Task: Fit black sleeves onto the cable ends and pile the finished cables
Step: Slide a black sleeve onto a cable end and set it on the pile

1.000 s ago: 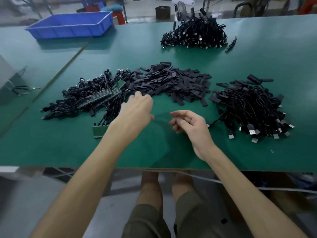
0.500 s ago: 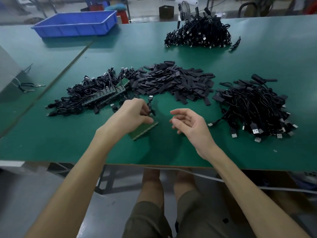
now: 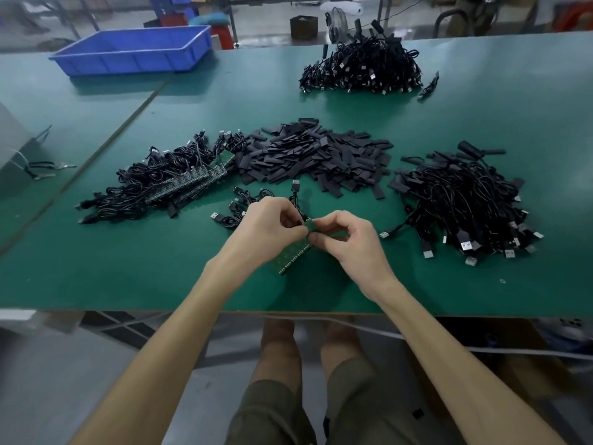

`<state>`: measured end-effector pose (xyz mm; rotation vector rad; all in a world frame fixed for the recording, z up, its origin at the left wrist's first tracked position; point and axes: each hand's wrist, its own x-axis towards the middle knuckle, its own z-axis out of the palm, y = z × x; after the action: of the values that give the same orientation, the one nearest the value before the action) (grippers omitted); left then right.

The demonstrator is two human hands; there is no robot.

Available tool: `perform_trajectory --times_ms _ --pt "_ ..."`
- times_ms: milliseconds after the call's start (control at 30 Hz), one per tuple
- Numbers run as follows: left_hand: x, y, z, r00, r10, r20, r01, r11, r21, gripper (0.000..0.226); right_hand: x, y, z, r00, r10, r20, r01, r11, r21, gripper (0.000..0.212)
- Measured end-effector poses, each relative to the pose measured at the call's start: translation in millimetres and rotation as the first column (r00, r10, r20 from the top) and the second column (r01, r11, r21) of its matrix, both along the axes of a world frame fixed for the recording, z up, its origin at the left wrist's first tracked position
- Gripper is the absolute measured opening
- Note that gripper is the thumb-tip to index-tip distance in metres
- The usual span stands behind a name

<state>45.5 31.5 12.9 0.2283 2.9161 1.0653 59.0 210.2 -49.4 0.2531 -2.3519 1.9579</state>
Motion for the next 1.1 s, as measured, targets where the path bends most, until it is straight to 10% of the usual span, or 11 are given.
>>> perform_trajectory --times_ms 1100 --pt "-1.3 1.5 -6.3 0.991 0.064 0.115 -0.068 0.997 0.028 0.016 3.4 -2.8 2.3 0.996 -0.076 0.051 0.076 0.997 -0.011 0.015"
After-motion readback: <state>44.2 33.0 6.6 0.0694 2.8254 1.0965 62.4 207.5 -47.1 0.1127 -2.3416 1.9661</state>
